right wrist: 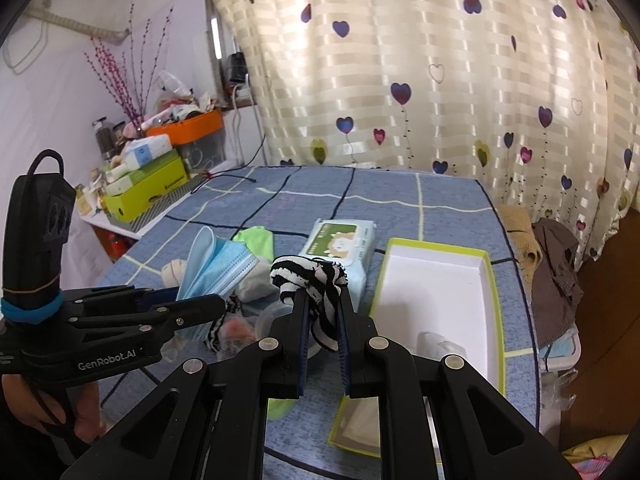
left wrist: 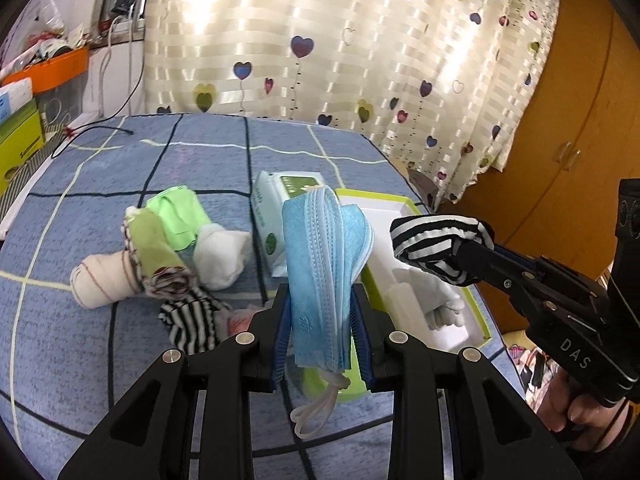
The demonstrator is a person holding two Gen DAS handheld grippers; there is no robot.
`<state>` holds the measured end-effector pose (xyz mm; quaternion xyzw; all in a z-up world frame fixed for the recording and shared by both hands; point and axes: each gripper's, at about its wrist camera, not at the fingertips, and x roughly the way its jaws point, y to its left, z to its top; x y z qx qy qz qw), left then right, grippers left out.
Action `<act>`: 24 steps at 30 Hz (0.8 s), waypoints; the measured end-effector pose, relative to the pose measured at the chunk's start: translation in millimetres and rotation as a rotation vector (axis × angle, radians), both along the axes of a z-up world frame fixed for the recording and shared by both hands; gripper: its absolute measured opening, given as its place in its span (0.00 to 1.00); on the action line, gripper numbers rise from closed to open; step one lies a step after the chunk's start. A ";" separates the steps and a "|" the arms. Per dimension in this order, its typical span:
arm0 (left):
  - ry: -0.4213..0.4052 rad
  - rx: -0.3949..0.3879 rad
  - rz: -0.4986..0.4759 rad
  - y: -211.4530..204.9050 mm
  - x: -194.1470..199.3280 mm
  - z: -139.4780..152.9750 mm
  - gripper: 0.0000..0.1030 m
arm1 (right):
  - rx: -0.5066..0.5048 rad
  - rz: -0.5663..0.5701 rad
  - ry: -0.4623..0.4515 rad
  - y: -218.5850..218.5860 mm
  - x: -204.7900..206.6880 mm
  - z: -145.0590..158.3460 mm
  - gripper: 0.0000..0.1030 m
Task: Organize soft objects
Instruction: 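Carry the blue masks and striped sock over the white tray with both grippers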
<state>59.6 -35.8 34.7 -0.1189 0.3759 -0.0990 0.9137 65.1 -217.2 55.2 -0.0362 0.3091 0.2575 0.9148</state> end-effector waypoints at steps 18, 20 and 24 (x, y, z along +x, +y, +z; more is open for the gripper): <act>-0.015 0.027 -0.084 -51.4 19.1 13.5 0.29 | 0.042 -0.111 -0.003 -63.4 5.9 -3.4 0.12; -0.014 0.028 -0.091 -56.4 23.1 14.4 0.29 | 0.047 -0.129 0.000 -72.4 8.5 -4.7 0.12; -0.008 0.028 -0.104 -65.3 33.3 13.4 0.29 | 0.048 -0.151 0.011 -82.9 16.4 -9.7 0.12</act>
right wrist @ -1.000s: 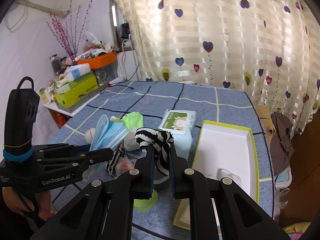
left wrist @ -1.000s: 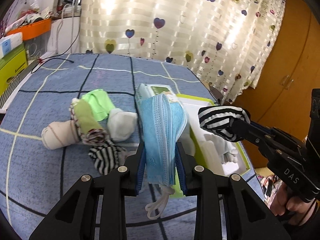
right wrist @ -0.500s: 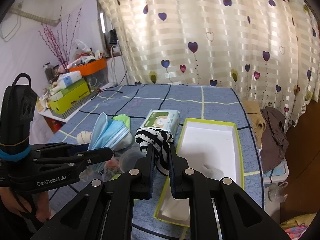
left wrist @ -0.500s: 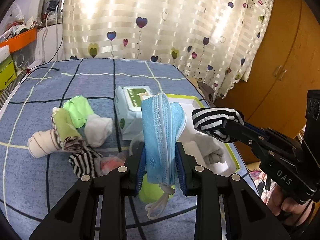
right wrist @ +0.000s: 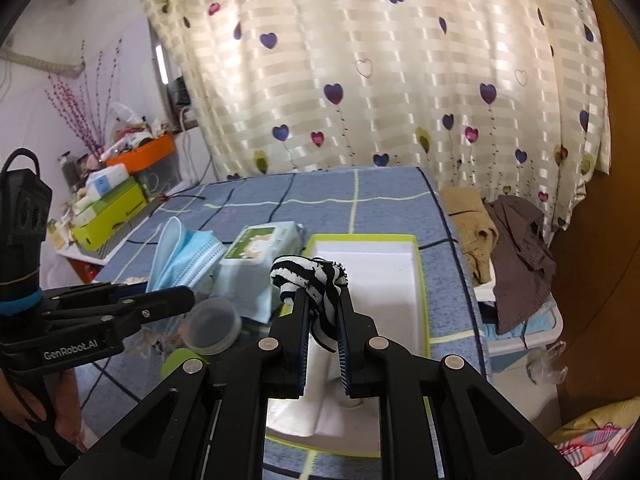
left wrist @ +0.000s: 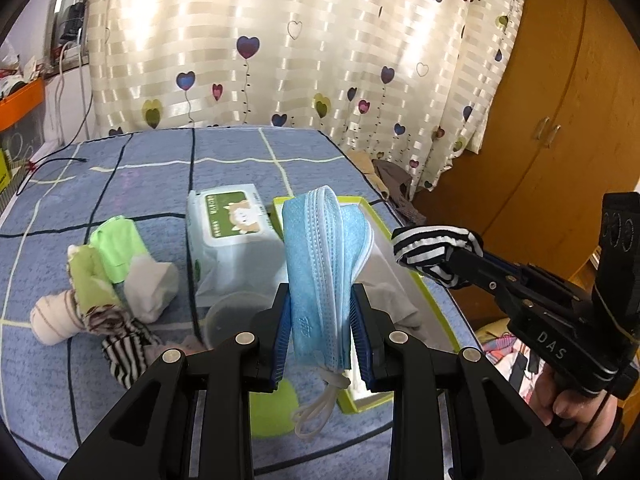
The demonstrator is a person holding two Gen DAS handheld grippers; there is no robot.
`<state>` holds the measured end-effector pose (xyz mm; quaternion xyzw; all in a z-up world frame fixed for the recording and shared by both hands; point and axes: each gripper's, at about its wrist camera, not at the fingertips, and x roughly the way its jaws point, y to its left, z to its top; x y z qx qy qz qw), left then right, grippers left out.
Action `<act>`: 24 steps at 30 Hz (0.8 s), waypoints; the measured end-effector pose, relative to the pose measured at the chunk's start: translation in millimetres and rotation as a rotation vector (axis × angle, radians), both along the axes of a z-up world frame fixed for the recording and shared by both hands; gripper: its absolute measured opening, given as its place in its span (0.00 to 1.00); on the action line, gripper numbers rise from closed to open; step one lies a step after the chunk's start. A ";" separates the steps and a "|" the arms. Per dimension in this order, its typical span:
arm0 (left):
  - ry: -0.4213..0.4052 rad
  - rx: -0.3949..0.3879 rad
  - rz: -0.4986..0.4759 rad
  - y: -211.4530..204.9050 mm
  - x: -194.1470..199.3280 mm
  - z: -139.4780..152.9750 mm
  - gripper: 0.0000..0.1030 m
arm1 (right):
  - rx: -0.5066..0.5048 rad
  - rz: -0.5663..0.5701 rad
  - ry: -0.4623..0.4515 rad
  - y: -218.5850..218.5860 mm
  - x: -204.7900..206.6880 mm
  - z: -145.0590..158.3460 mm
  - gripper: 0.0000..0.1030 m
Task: Organize soft objects
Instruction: 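Carry the blue masks and striped sock over the white tray with both grippers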
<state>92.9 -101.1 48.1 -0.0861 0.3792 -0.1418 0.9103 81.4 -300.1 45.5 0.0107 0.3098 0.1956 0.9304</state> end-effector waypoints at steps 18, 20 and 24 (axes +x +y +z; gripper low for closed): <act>0.094 0.020 -0.004 -30.9 45.8 -28.0 0.29 | -0.037 -0.044 0.122 -17.9 73.5 -57.3 0.12; 0.105 0.027 -0.002 -34.7 49.8 -31.0 0.29 | -0.045 -0.045 0.128 -18.9 79.0 -62.0 0.12; 0.123 0.035 0.009 -40.7 56.2 -36.7 0.29 | -0.058 -0.039 0.155 -20.0 89.1 -73.4 0.14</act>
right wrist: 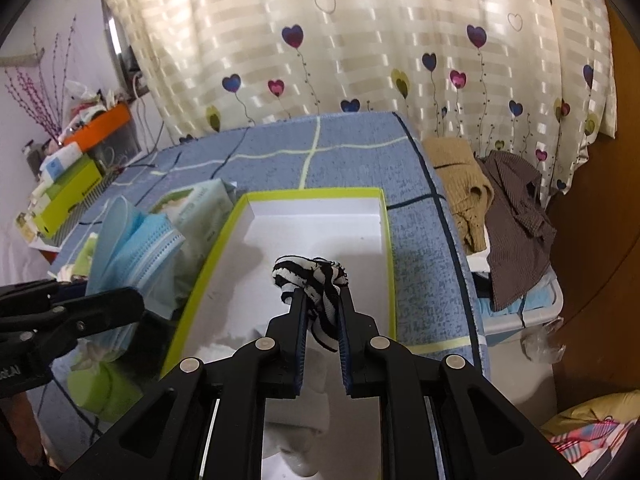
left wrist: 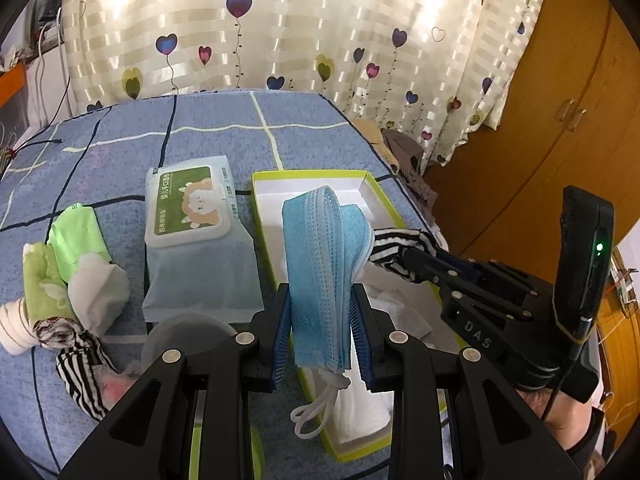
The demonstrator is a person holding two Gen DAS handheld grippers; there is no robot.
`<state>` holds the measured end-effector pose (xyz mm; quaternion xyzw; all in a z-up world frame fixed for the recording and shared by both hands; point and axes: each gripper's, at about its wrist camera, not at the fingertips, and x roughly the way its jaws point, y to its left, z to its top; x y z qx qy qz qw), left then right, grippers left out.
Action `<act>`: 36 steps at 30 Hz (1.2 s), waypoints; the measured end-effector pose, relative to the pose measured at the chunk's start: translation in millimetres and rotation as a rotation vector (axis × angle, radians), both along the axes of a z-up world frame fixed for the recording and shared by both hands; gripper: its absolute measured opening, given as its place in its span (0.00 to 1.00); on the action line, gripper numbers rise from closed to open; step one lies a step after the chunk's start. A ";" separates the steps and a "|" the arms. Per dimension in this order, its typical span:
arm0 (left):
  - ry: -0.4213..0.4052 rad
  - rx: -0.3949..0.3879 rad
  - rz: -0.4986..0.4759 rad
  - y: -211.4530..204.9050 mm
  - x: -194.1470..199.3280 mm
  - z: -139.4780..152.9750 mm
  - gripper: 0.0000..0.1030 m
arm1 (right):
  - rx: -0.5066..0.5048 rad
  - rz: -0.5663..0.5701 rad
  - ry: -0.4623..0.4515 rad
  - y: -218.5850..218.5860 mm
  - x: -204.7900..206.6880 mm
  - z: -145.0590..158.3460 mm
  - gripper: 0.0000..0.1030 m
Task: Organize soft objects
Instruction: 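Carry the blue masks and striped sock over the white tray with both grippers, then lower and release the masks and striped sock into the tray with both grippers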
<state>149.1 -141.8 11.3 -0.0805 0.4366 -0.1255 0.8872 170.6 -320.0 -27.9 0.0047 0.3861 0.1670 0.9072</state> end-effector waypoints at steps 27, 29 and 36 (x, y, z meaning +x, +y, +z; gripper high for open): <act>0.093 0.013 0.053 -23.8 38.8 -28.9 0.42 | 0.045 0.001 -0.002 -20.0 -20.7 2.4 0.38; 0.090 0.009 0.053 -22.7 38.1 -28.2 0.42 | 0.044 -0.004 -0.003 -20.6 -21.3 2.6 0.38; 0.053 -0.019 0.031 -15.8 22.4 -12.8 0.42 | 0.027 -0.006 -0.021 -13.3 -29.4 15.3 0.40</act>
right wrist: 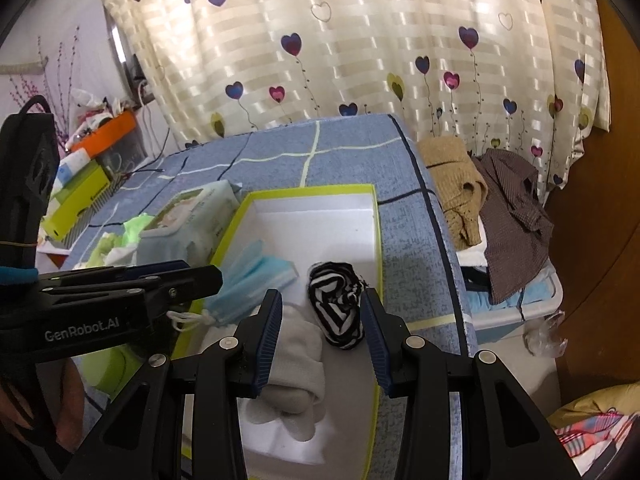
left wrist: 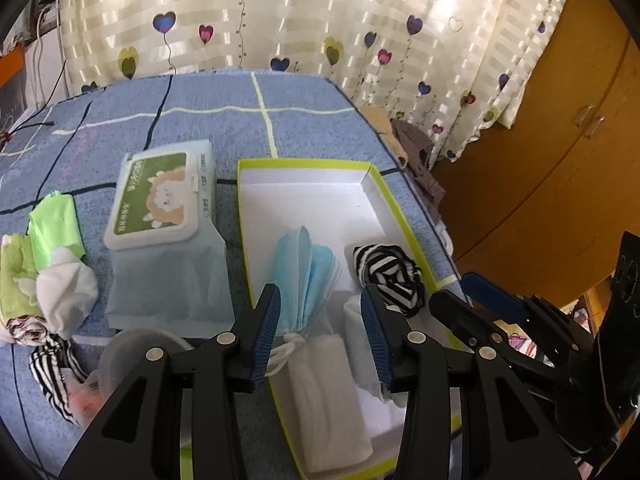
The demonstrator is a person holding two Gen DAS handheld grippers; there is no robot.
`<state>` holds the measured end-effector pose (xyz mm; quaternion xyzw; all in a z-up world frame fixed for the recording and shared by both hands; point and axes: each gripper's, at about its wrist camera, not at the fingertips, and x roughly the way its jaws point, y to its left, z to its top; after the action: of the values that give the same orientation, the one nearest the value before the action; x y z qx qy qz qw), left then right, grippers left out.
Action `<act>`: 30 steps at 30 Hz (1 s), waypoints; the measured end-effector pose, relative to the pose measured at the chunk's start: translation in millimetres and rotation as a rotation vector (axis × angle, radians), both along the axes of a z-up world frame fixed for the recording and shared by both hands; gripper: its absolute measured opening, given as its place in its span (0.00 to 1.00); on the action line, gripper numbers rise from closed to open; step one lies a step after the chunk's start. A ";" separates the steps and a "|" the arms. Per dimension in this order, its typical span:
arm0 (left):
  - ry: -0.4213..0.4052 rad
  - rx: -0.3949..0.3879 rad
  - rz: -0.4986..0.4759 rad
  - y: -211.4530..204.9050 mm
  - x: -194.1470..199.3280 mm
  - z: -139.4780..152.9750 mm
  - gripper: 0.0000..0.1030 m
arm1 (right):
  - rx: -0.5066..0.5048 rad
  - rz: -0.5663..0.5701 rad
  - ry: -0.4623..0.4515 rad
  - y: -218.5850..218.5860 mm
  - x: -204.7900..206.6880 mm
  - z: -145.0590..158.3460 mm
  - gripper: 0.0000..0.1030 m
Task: Organize soft objects
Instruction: 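Lower and release the masks and striped sock into the tray with both grippers, then move both open tools back from the tray toward the remaining pile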
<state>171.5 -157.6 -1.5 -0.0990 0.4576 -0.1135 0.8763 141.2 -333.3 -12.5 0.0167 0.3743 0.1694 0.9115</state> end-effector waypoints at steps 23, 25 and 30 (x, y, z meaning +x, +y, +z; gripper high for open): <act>-0.180 -0.006 0.040 71.0 -94.7 48.1 0.42 | -0.052 0.058 -0.120 65.6 -77.5 52.1 0.70; -0.183 0.000 0.050 76.8 -101.2 46.7 0.42 | -0.061 0.072 -0.117 72.4 -81.7 51.5 0.73; -0.192 0.013 0.063 85.5 -114.1 45.5 0.42 | -0.072 0.089 -0.125 83.4 -92.4 53.5 0.73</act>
<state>57.4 -72.1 44.0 -0.0963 0.3691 -0.0920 0.9198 48.8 -249.9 41.0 -0.0432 0.3229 0.1970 0.9247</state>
